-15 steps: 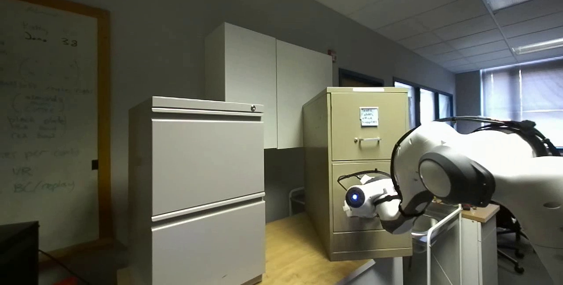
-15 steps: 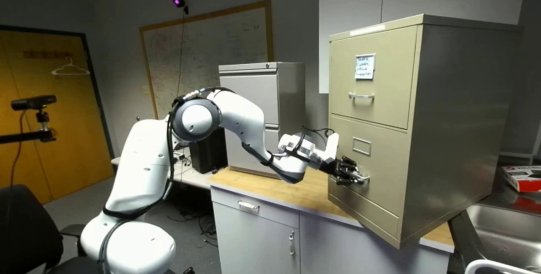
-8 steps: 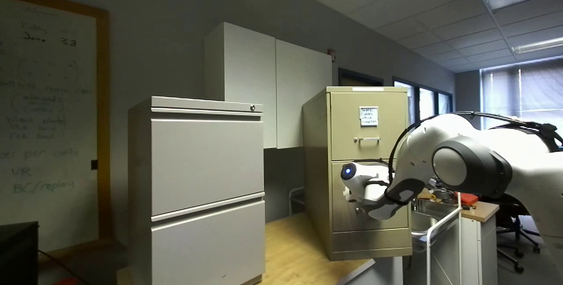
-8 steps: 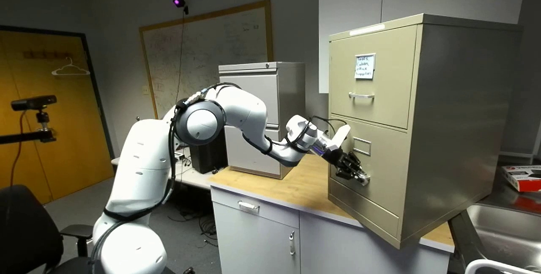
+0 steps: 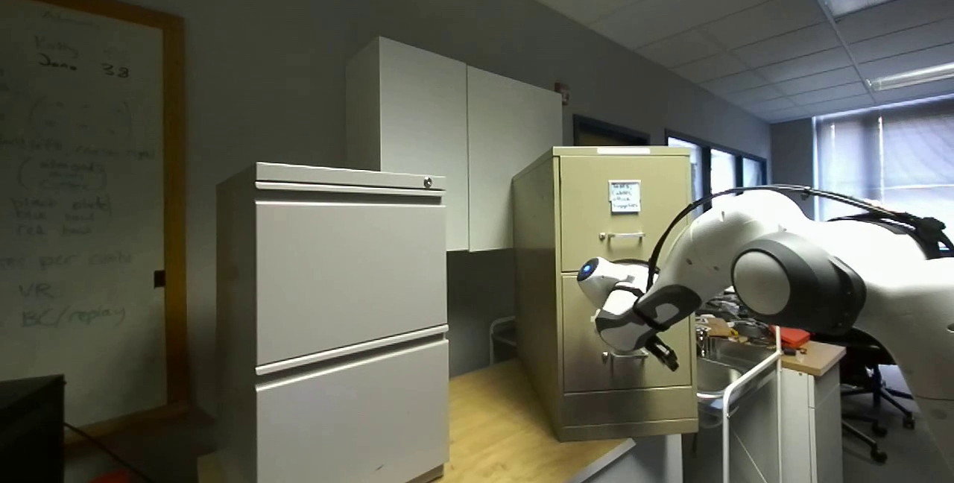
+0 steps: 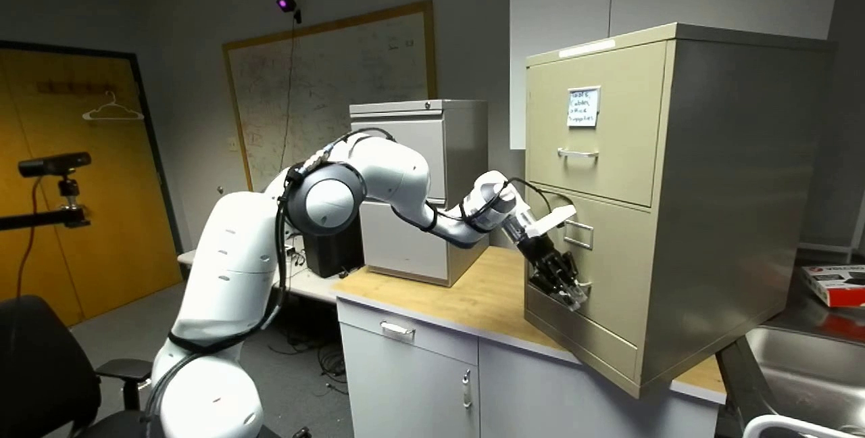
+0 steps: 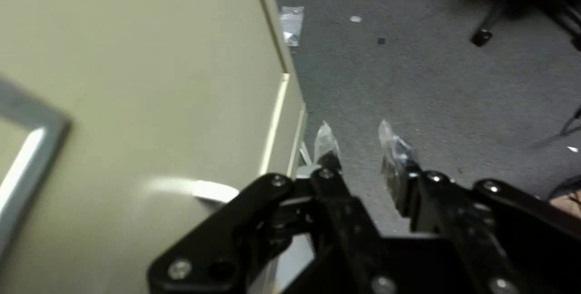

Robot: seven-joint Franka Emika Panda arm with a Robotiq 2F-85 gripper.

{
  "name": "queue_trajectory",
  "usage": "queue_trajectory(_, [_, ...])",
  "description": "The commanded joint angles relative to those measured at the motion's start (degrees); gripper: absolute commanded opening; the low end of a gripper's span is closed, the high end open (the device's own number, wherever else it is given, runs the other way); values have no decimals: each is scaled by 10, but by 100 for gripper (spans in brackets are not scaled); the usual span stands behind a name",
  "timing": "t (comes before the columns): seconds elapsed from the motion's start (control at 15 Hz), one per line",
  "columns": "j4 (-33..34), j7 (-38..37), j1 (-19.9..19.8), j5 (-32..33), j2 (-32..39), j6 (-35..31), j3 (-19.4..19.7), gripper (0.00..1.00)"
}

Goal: Open the bottom drawer of the cabinet to the right.

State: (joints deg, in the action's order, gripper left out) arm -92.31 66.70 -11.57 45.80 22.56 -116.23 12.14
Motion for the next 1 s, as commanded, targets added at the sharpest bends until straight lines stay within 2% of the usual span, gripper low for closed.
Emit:
queue_trajectory(0.0, [33,61,-23,-89,1,109,-19,8])
queue_trajectory(0.13, [47,66,-23,-139,-5,180,-20,8])
queue_trajectory(0.2, [53,55,-21,-165,-10,214,-20,57])
queue_trajectory(0.33, [65,37,-21,-218,-20,270,-21,62])
queue_trajectory(0.6, [72,-6,-28,-326,-47,335,-25,94])
queue_trajectory(0.67, [71,-19,-31,-353,-52,338,-25,99])
queue_trajectory(0.93, [65,-72,-41,-462,-61,307,-25,100])
